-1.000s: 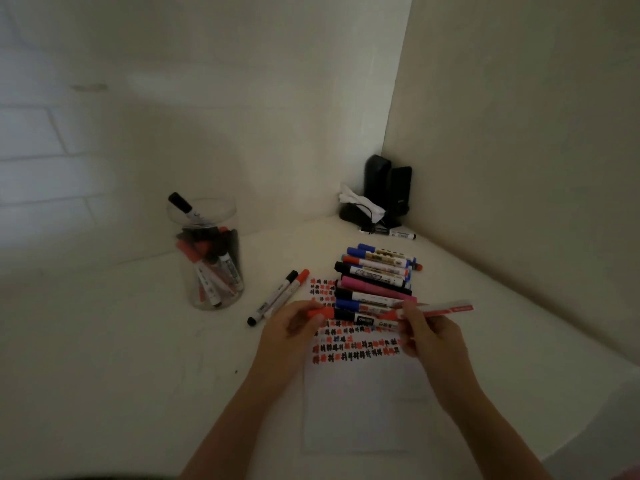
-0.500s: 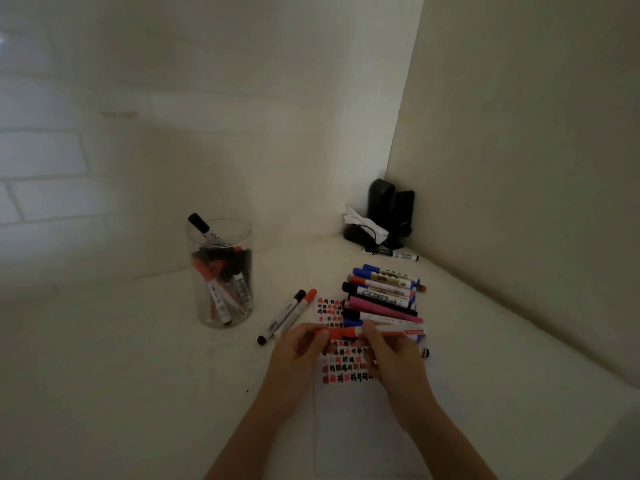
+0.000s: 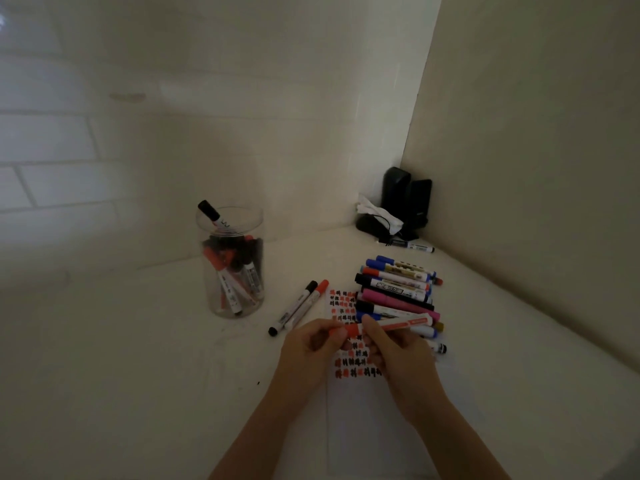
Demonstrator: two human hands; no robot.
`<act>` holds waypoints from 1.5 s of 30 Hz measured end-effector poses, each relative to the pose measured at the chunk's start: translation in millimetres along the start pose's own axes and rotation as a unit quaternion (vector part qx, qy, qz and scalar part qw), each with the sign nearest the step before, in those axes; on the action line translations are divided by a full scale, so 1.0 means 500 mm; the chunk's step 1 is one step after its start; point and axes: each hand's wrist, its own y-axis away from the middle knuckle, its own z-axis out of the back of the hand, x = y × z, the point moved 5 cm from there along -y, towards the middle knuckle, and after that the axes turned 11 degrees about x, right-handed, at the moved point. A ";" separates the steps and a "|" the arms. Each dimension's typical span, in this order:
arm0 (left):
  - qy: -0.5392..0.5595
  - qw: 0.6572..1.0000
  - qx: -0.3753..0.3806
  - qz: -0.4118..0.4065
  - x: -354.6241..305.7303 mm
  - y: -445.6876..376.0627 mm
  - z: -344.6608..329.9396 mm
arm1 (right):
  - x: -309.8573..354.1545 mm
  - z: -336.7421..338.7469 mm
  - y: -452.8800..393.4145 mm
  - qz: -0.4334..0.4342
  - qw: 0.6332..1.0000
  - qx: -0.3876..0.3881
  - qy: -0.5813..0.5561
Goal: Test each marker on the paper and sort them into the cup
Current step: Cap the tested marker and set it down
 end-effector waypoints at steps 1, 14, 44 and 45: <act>-0.005 1.000 0.001 -0.001 0.002 -0.001 0.000 | -0.002 0.000 -0.003 -0.005 1.000 0.001 0.001; 0.008 0.999 -0.029 -0.014 0.011 -0.003 0.013 | 0.025 0.026 0.022 -0.106 0.990 0.067 -0.060; -0.138 0.988 -0.064 0.007 0.045 -0.030 0.007 | 0.107 0.077 -0.214 0.077 0.744 -0.016 0.663; -0.151 0.987 -0.059 0.006 0.045 -0.030 0.004 | 0.112 0.051 -0.193 0.121 0.750 -0.003 0.650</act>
